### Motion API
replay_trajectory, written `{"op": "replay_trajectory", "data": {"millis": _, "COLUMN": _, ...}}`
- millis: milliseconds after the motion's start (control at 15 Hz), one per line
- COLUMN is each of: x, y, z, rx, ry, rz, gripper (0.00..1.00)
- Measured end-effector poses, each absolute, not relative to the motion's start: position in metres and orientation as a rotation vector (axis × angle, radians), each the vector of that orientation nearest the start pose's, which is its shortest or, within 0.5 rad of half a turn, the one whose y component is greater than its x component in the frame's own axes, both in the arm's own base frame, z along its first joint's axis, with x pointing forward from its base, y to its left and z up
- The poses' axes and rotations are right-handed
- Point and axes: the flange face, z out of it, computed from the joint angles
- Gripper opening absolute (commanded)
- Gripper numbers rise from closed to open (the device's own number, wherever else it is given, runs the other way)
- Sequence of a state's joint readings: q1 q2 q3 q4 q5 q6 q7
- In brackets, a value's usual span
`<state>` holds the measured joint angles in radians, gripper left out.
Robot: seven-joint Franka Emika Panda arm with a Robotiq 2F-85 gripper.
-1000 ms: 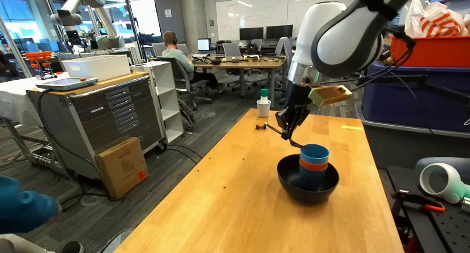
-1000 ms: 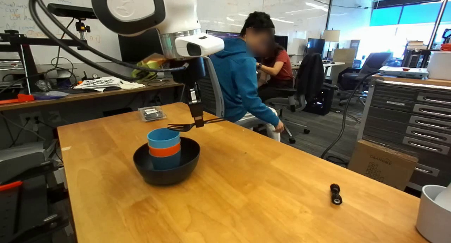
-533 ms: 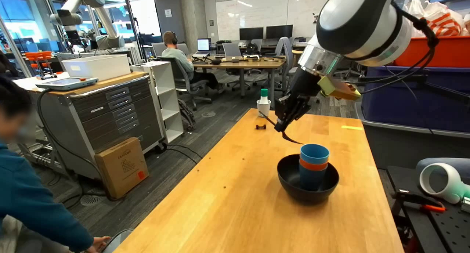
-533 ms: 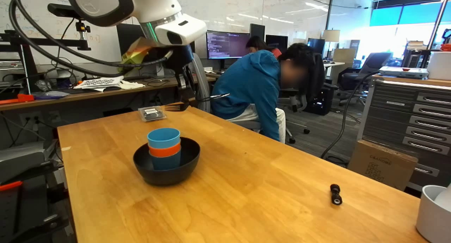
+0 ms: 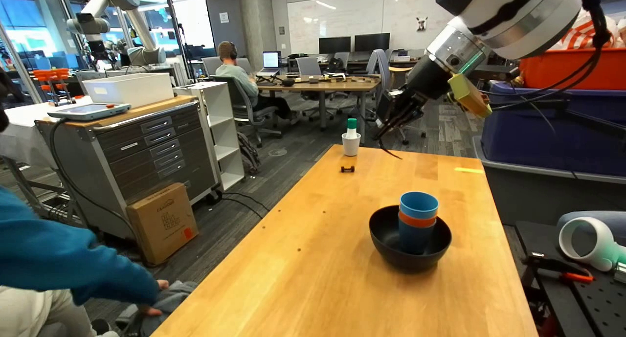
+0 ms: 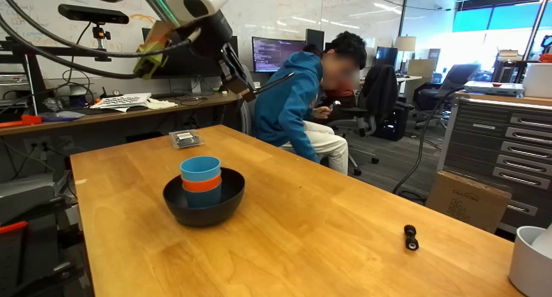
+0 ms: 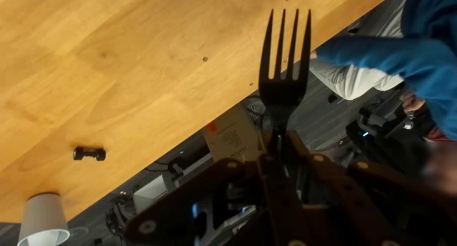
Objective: Stack the three cups and put the in the bowl, then pick the fork and put it in the cups
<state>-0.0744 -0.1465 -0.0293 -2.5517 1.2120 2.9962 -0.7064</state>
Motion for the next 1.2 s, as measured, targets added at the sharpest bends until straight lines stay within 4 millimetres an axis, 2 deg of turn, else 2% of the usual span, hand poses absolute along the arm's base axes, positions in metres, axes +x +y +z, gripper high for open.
{"op": "replay_trajectory", "data": {"millis": 333, "x": 0.413, "y": -0.127, "z": 0.376, "rx": -2.656, "ry": 0.659, "rz": -1.109, "gripper": 0.03}}
{"op": "replay_trajectory", "data": {"millis": 533, "x": 0.391, "y": -0.134, "z": 0.375, "rx": -2.668, "ry": 0.614, "rz": -1.169, "gripper": 0.03}}
{"op": "replay_trajectory", "data": {"millis": 733, "x": 0.365, "y": -0.14, "z": 0.359, "rx": -2.693, "ry": 0.597, "rz": -1.18, "gripper": 0.03}}
{"op": "replay_trajectory", "data": {"millis": 933, "x": 0.339, "y": -0.145, "z": 0.333, "rx": -2.71, "ry": 0.578, "rz": -1.164, "gripper": 0.03}}
{"op": "replay_trajectory", "data": {"millis": 1200, "x": 0.317, "y": -0.147, "z": 0.299, "rx": -2.644, "ry": 0.543, "rz": -1.206, "gripper": 0.03}}
